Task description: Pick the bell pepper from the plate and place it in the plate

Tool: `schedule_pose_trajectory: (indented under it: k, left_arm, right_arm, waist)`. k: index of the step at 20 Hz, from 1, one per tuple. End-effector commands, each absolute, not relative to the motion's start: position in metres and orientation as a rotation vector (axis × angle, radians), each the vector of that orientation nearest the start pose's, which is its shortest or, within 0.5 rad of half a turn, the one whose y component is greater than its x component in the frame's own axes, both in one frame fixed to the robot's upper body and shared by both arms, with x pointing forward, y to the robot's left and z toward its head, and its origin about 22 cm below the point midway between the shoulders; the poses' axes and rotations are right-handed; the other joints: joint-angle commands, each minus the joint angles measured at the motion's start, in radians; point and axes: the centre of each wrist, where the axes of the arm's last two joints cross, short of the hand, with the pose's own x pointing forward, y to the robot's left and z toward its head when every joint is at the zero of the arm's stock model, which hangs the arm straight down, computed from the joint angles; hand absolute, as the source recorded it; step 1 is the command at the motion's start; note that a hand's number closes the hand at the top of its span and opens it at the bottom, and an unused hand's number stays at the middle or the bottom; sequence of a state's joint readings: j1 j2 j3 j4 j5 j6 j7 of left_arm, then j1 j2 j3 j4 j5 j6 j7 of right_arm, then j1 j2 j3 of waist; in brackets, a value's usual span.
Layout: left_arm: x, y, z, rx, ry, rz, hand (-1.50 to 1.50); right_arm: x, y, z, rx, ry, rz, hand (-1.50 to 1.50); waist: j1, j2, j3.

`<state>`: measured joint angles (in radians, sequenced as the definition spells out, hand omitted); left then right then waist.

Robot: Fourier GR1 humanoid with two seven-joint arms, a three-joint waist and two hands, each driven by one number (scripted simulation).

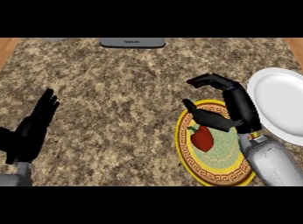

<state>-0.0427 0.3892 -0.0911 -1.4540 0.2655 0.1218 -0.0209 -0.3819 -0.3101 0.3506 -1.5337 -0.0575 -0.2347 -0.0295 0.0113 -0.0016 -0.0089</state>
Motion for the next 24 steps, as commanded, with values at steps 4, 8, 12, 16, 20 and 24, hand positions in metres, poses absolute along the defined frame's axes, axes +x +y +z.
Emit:
schedule_pose_trajectory:
  k: [4, 8, 12, 16, 20, 24]
  left_arm:
    - [0.251, 0.294, -0.010, 0.143, -1.520, -0.133, 0.00]
    - [0.247, 0.300, -0.009, 0.152, -1.504, -0.140, 0.00]
    - [0.256, 0.305, -0.023, 0.136, -1.516, -0.138, 0.00]
    - [0.251, 0.310, -0.017, 0.167, -1.512, -0.136, 0.00]
    - [0.248, 0.299, -0.028, 0.160, -1.508, -0.154, 0.00]
    - [0.254, 0.300, -0.021, 0.152, -1.509, -0.141, 0.00]
  right_arm:
    - [0.238, -0.109, -0.027, -0.138, -1.960, 0.396, -1.50]
    - [0.220, -0.132, -0.017, -0.274, -1.978, 0.433, -1.50]
    - [0.189, -0.132, -0.003, -0.381, -1.983, 0.377, -1.50]
    - [0.183, -0.173, 0.007, -0.546, -1.837, 0.555, -1.50]
    - [0.183, -0.182, 0.008, -0.626, -1.636, 0.745, -1.50]
    - [0.182, -0.186, 0.031, -0.685, -1.441, 0.925, -1.50]
  waist:
    - [-0.009, 0.005, 0.010]
    - [-0.015, 0.000, 0.009]
    - [-0.021, 0.000, 0.008]
    - [-0.025, -0.003, 0.007]
    - [-0.022, 0.000, 0.005]
    - [-0.021, -0.001, 0.005]
